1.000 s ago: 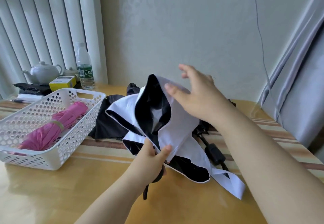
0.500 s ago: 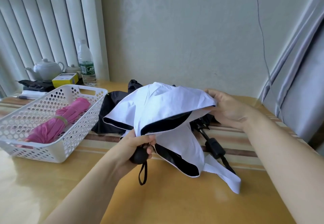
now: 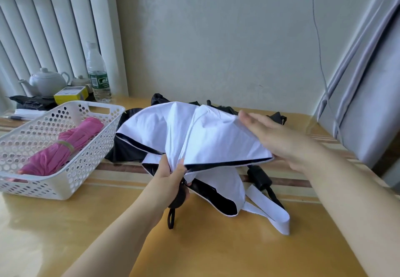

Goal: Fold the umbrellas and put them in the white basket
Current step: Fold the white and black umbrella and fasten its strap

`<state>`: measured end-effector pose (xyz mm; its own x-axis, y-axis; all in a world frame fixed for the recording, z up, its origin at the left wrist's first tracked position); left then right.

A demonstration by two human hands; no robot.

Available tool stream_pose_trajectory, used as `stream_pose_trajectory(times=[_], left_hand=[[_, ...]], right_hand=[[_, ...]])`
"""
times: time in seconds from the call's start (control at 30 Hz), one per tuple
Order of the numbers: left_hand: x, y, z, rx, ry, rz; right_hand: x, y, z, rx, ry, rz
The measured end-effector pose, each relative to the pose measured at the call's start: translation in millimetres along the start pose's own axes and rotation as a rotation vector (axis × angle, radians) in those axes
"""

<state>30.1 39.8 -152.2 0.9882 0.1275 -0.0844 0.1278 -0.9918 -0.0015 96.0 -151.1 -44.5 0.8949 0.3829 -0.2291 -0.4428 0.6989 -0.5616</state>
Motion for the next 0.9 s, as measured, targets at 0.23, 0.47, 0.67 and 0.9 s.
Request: stream_pose_trajectory(times=[0.23, 0.47, 0.67, 0.9], left_hand=[[-11, 4, -14, -0.170, 0.073, -0.029], [-13, -8, -45, -0.391, 0.182, -0.083], [-15, -5, -42, -0.350, 0.205, -0.113], [-15, -3, -35, -0.375, 0.195, -0.169]], right_hand=[[-6, -17, 6, 0.225, -0.198, -0.155], [-4, -48, -36, 0.530, -0.134, -0.294], [-47, -55, -11, -0.140, -0.277, -0.817], [-41, 80, 59, -0.539, -0.550, -0.248]])
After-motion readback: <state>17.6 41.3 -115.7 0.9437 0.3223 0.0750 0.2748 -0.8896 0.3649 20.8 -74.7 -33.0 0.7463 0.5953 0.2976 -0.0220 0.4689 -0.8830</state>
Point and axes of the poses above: each hand's wrist, its own x-axis towards the middle knuckle, its own y-axis out of the palm, z = x × y, the point moved 10 cm from there along x, towards the middle knuckle, and after that the axes turned 5 degrees about z, right-handed, at the moved point
